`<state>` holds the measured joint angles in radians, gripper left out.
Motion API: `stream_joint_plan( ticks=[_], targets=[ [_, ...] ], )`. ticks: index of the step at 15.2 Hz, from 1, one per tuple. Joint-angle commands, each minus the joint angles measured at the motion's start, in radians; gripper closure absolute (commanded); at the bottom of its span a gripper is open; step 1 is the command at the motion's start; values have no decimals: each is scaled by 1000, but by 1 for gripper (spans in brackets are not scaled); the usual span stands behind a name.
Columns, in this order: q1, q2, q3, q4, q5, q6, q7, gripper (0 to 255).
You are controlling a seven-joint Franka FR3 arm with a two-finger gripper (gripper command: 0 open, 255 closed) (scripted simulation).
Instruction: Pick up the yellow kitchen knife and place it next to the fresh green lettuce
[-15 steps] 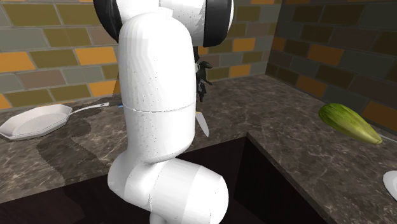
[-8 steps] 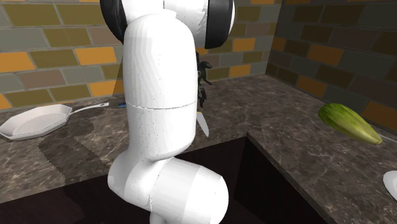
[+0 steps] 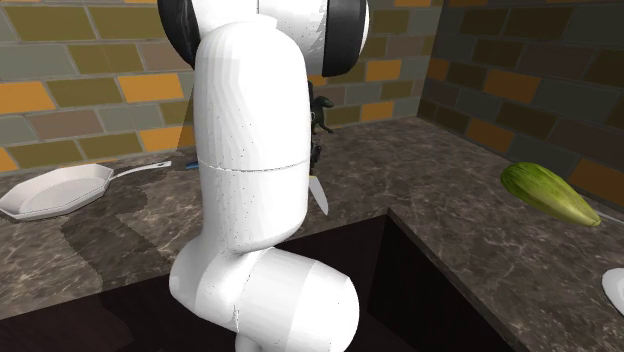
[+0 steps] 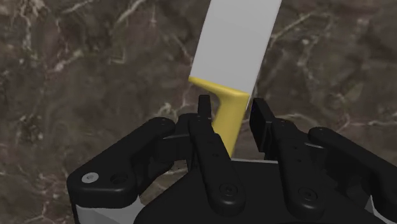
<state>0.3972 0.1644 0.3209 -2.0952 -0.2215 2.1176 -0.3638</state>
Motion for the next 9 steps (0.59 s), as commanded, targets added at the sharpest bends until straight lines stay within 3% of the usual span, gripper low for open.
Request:
stream_joint_plan(
  ticks=[1, 9],
  targets=[
    [0, 0, 0, 0, 0, 0, 0, 255],
    [-1, -8, 1, 5, 4, -11, -4, 255]
  ],
)
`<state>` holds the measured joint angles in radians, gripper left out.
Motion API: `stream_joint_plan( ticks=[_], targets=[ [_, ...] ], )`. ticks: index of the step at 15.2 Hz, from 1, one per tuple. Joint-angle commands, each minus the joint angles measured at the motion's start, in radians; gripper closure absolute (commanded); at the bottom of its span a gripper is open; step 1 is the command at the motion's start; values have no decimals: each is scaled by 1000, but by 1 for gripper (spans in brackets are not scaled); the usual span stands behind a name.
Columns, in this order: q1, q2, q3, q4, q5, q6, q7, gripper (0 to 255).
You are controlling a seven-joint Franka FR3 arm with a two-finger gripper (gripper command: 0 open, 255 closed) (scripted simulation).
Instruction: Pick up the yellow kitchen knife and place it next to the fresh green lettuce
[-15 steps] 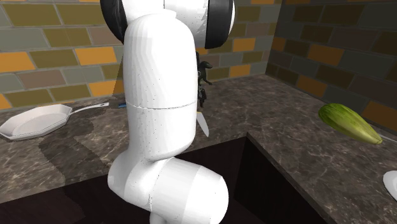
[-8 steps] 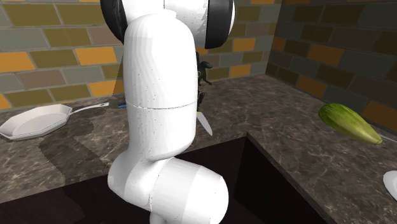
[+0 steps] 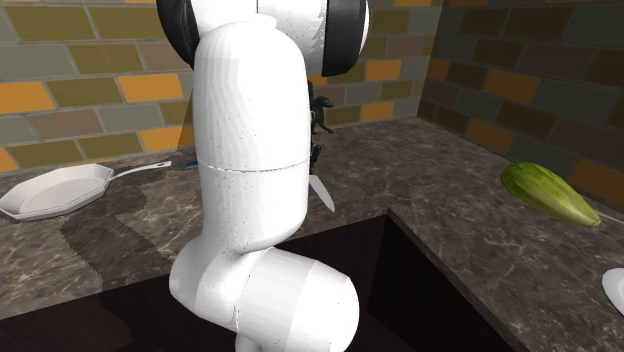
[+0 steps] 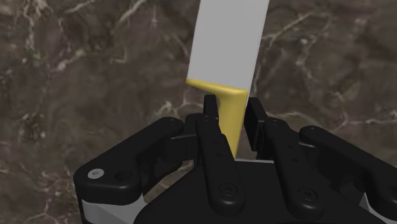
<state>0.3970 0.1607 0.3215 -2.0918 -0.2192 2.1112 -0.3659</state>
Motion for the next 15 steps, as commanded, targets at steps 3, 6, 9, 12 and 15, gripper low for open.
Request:
stream_joint_plan(
  ticks=[3, 6, 9, 12, 15],
  targets=[
    [-2, -26, 2, 17, 14, -40, -14, 255],
    [-3, -46, 4, 35, 25, -76, -25, 255],
    [-4, -64, 5, 55, 35, -113, -35, 255],
    [-4, -81, 6, 77, 43, -149, -45, 255],
    [-5, -95, 7, 101, 51, -186, -53, 255]
  ],
)
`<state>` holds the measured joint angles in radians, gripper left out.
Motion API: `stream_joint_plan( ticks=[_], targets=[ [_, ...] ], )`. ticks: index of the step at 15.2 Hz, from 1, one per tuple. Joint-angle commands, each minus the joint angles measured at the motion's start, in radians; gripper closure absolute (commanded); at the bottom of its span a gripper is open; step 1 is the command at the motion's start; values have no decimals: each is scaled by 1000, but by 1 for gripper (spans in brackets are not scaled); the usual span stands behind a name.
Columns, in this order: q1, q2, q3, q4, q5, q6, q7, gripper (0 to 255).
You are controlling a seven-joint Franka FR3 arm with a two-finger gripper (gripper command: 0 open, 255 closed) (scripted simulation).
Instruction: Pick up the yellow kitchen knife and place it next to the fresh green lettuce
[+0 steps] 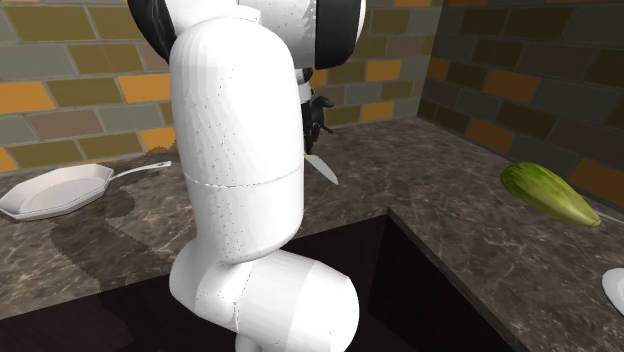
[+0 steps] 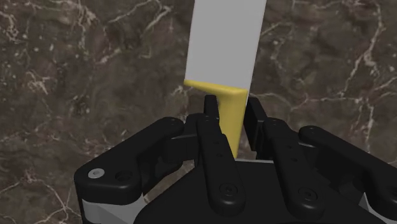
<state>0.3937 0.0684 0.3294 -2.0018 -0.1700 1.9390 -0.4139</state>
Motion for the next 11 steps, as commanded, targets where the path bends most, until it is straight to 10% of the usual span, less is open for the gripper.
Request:
stream_joint_plan(
  ticks=[1, 11],
  targets=[
    [-2, -7, -1, 20, 4, -26, -8, 255],
    [-2, -41, 0, 117, 21, -153, -33, 255]
  ],
)
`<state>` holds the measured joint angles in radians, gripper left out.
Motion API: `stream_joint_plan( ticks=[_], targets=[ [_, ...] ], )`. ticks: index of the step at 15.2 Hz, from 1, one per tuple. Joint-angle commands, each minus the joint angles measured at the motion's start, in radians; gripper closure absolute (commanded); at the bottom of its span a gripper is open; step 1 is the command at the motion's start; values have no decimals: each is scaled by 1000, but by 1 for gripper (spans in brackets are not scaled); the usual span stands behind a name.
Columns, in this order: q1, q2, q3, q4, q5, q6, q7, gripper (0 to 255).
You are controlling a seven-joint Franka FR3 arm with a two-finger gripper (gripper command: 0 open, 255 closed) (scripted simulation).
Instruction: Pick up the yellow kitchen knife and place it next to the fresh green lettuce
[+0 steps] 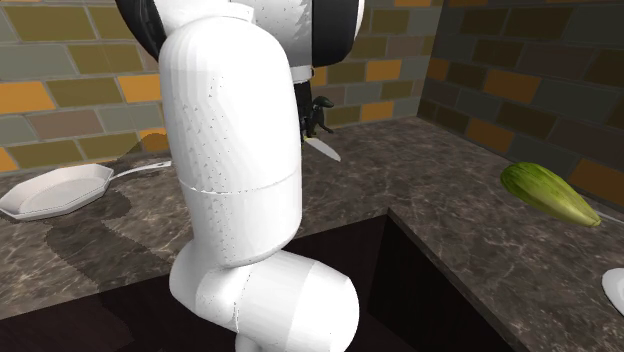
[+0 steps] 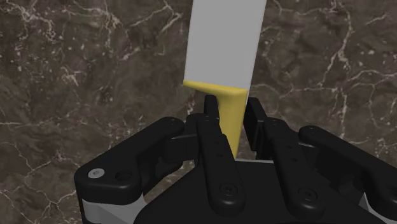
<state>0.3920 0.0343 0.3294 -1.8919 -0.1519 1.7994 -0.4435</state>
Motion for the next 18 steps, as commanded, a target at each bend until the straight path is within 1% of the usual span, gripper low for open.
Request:
stream_joint_plan(
  ticks=[1, 7, 12, 18],
  targets=[
    [0, -9, 0, 18, 4, -26, -5, 255],
    [0, -17, 0, 87, 8, -101, -16, 255],
    [-58, -118, -61, -33, 22, -62, -137, 255],
    [-121, -207, -145, -135, 16, -25, -282, 255]
  ],
)
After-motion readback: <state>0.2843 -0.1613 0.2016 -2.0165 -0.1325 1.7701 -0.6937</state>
